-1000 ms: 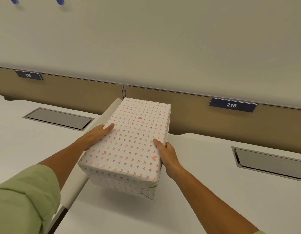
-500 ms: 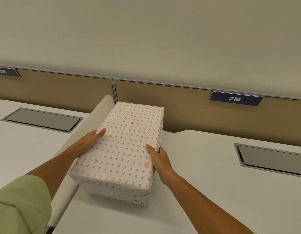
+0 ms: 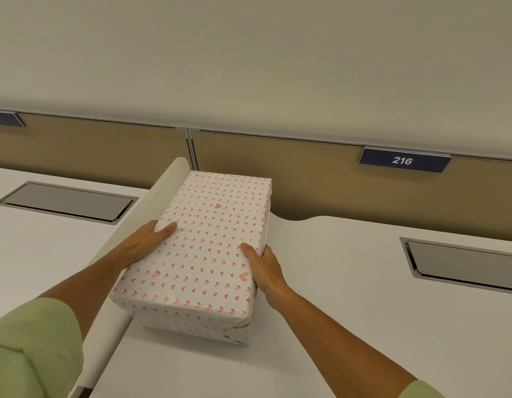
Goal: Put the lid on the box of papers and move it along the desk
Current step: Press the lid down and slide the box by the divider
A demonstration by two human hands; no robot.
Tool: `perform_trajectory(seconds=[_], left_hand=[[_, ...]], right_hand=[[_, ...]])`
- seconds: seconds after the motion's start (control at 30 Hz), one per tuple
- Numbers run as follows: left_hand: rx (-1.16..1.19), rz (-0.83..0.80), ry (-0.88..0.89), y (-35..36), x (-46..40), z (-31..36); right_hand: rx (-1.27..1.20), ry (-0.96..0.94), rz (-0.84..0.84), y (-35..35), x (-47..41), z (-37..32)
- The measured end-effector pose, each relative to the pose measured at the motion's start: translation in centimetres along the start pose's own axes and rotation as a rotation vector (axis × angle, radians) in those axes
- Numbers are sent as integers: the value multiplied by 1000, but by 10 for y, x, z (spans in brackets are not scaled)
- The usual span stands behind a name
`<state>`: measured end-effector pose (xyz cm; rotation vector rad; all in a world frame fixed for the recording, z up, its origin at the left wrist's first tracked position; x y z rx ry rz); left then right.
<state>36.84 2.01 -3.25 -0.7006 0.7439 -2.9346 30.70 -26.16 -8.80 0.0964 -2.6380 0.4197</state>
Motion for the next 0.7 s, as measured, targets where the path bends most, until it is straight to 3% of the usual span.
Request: perform_trajectory(seconds=[0.43, 0.5, 0.7], left_hand=[[-268, 180, 198, -1, 45, 42], [-325, 200, 275, 1, 125, 55], [-397, 168, 362, 39, 162, 84]], right_hand=[[219, 3, -5, -25, 33, -38], [260, -61, 31, -45, 117, -51], [317, -142, 76, -81, 157, -60]])
Point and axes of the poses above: each hand's wrist, its own x-axis away from the middle knuckle, its own y-axis out of the palm, z = x × y, the point moved 7 cm from there along -x, towards the middle knuckle, and after that the axes turned 15 degrees about x, right-handed, at the moved point
